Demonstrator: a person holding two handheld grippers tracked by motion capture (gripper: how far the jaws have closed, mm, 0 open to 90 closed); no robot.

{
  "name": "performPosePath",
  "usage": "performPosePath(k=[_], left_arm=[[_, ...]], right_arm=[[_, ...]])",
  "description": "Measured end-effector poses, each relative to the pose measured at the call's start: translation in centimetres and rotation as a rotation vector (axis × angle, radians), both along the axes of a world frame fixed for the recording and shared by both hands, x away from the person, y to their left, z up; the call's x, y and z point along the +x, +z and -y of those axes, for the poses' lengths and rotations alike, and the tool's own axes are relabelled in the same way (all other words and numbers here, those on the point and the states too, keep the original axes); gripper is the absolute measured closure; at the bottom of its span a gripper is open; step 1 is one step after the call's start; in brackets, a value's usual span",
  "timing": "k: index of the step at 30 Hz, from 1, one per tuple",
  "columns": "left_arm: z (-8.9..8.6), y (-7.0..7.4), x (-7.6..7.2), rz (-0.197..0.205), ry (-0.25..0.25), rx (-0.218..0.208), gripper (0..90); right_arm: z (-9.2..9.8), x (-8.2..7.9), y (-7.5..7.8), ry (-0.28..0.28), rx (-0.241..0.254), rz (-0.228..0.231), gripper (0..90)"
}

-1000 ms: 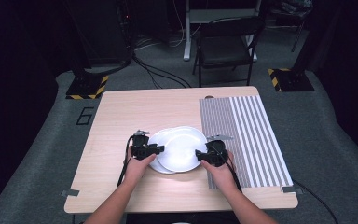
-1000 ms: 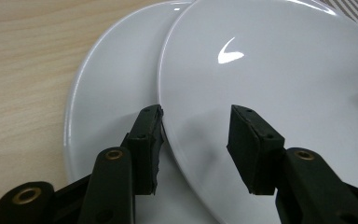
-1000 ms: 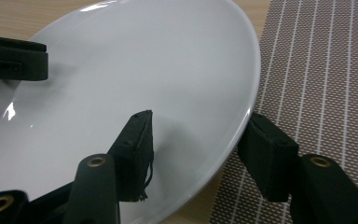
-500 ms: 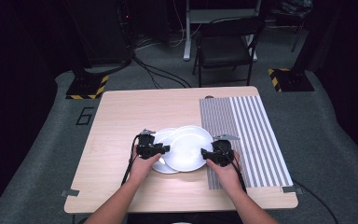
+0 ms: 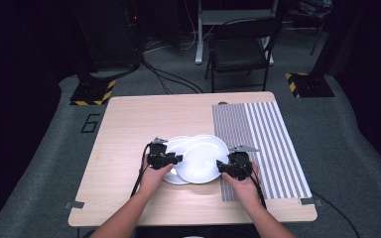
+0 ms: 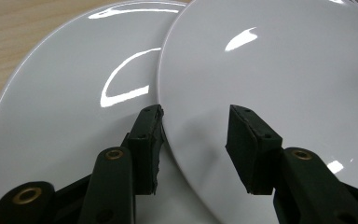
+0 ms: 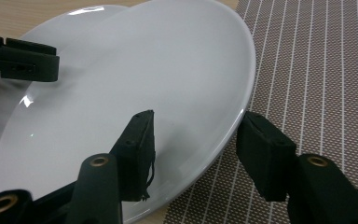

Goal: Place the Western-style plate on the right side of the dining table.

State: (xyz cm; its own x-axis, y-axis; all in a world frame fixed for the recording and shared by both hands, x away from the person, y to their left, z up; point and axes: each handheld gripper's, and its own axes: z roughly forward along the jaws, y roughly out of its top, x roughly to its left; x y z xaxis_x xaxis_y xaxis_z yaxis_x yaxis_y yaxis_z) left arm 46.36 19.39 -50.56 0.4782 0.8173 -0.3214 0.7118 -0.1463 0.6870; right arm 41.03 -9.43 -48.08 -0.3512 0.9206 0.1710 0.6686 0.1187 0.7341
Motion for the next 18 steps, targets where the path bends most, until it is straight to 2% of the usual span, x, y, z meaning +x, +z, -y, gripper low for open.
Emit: performPosePath(k=[5,11,16,18], left_arm=[[0.0,0.0,0.0,0.004,-0.005,0.002,54.6],[0.1,0.0,-0.1,0.01,-0.007,0.01,54.8],[0.1,0.2,-0.3,0.028,-0.007,0.027,53.5],[0.3,0.1,-0.6,0.036,-0.007,0.03,50.0]], right_arm=[[-0.1,0.0,-0.1,0.012,-0.038,0.014,47.8],[0.1,0.0,-0.9,-0.009,-0.008,-0.014,47.0],[0.3,-0.1,-1.1,-0.012,0.002,-0.02,46.9],[0.3,-0.2,-1.2,-0.018,0.006,-0.014,46.9]])
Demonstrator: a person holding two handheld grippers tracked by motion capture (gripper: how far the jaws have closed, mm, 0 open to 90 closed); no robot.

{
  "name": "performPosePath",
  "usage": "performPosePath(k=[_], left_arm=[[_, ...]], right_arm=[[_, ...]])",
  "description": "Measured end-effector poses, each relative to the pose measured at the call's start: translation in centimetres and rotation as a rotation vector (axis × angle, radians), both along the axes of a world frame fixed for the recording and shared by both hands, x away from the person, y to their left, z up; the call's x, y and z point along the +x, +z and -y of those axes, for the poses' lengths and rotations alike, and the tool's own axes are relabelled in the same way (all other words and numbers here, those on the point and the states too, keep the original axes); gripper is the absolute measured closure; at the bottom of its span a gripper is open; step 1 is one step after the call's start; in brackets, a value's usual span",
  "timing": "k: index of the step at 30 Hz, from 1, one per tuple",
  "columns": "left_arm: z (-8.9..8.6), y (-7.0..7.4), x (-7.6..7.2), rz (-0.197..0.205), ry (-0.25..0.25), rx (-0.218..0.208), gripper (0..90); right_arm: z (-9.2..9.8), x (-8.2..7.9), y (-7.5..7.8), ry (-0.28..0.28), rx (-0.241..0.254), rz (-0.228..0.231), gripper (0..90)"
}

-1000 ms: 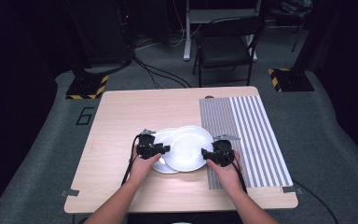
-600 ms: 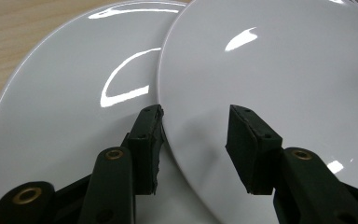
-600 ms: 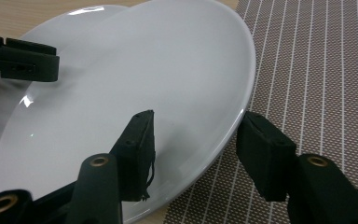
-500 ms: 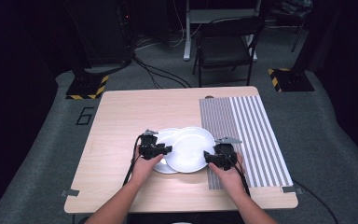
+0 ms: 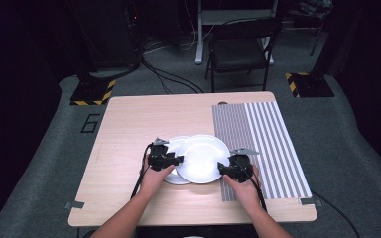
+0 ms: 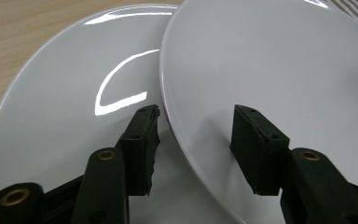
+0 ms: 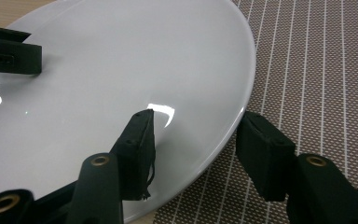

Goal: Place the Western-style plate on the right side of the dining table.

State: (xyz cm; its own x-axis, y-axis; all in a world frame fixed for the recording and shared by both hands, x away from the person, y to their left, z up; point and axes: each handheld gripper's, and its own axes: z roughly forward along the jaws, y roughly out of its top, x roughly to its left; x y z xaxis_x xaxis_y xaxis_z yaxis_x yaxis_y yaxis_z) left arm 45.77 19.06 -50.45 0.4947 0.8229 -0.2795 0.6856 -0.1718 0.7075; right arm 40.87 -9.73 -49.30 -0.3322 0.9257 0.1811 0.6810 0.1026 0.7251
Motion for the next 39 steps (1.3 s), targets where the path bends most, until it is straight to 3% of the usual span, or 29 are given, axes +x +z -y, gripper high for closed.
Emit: performPosePath(k=[11,23,27,39], left_arm=[[0.6,-0.1,-0.8,0.011,0.002,-0.015,45.8],[0.8,0.1,-1.2,0.015,0.007,-0.006,47.4],[0.9,0.4,-1.4,0.026,0.005,-0.004,51.2],[1.1,0.7,-1.4,0.019,0.015,0.005,51.3]], right_arm=[[0.2,-0.1,-0.3,-0.018,0.036,-0.016,46.3],[0.1,-0.8,-0.4,-0.003,0.047,-0.032,43.5],[0.4,-0.8,-0.7,-0.015,0.066,-0.059,43.7],[0.5,-0.8,-0.4,-0.033,0.06,-0.051,47.5]])
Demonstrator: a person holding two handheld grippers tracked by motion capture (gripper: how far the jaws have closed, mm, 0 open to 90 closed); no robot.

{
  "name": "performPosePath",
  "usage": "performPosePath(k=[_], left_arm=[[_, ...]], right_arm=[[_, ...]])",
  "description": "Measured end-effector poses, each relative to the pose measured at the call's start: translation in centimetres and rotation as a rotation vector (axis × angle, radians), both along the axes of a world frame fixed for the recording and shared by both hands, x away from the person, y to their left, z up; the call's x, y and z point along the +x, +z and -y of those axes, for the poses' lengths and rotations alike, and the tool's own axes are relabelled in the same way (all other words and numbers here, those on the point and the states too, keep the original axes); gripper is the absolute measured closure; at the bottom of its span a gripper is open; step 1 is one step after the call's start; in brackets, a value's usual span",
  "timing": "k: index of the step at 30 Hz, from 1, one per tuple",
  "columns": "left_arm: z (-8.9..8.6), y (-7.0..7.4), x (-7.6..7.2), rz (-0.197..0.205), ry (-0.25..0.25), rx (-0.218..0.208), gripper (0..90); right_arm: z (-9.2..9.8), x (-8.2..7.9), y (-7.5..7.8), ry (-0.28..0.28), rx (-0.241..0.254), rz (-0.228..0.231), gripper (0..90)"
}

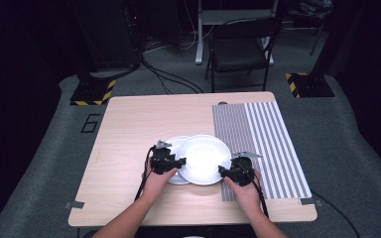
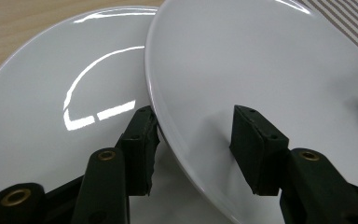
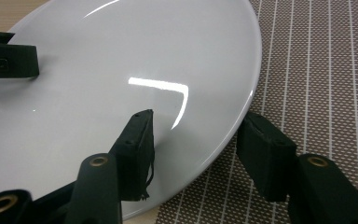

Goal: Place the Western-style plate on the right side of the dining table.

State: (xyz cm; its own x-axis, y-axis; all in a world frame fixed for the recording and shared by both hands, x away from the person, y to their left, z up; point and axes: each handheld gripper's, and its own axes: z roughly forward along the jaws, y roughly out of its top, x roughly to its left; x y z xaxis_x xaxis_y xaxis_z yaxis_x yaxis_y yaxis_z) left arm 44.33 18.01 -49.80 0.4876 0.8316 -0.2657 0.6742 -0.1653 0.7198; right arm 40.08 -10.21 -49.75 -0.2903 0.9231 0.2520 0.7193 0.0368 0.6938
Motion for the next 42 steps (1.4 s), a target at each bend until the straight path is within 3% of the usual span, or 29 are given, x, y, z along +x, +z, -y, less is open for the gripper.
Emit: performPosePath(k=[27,42], left_arm=[[-0.3,1.3,-0.1,0.018,0.012,-0.023,51.2],[-0.5,2.1,0.0,0.027,0.012,-0.027,51.2]], right_arm=[[-0.1,-0.1,1.3,-0.013,0.03,0.036,48.0],[0.0,0.0,1.7,-0.008,0.055,0.032,48.0]])
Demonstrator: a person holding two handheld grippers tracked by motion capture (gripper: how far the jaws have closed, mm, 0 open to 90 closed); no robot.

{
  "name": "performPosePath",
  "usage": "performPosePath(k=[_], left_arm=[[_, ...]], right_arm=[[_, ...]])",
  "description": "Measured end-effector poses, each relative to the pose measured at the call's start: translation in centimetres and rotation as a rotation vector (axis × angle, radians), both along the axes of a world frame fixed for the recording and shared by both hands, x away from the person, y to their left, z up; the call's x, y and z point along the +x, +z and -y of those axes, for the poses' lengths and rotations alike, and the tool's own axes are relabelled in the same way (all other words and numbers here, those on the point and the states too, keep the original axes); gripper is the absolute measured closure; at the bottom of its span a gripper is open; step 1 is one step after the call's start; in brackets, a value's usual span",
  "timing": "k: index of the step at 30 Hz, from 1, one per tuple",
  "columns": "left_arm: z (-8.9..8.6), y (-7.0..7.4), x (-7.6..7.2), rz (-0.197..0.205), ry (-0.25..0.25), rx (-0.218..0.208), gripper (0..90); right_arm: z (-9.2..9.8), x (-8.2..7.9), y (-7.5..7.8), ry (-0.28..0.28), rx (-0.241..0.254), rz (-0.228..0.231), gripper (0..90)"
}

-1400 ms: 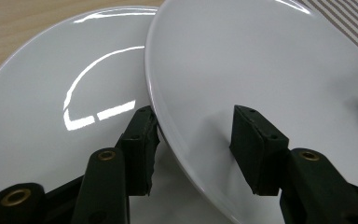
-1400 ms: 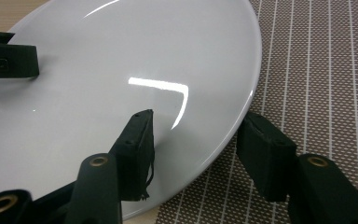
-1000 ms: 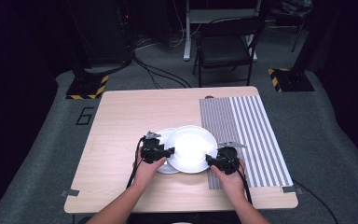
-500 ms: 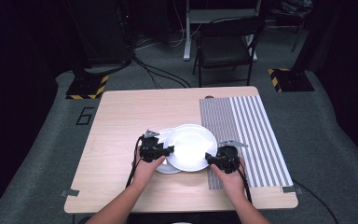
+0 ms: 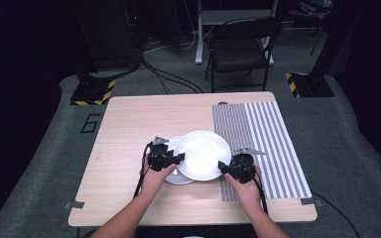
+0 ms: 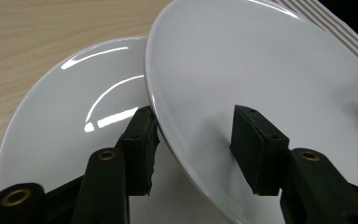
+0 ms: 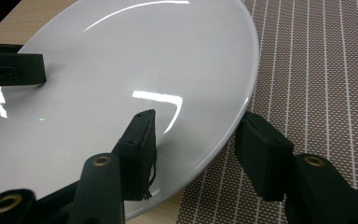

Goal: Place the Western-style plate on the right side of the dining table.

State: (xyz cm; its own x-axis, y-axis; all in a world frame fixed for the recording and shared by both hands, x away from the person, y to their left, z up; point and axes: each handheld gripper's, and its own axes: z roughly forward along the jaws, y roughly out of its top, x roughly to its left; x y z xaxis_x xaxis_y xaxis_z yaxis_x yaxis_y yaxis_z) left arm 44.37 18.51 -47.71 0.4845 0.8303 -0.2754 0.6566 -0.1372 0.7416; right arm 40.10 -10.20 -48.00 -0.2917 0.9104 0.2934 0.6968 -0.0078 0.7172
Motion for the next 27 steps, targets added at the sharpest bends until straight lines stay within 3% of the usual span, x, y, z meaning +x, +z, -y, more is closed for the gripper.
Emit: performPosePath(k=[27], left_arm=[[-0.1,1.2,0.4,0.007,0.014,-0.02,51.4]], right_arm=[[0.0,0.5,1.4,0.009,-0.002,0.02,48.0]])
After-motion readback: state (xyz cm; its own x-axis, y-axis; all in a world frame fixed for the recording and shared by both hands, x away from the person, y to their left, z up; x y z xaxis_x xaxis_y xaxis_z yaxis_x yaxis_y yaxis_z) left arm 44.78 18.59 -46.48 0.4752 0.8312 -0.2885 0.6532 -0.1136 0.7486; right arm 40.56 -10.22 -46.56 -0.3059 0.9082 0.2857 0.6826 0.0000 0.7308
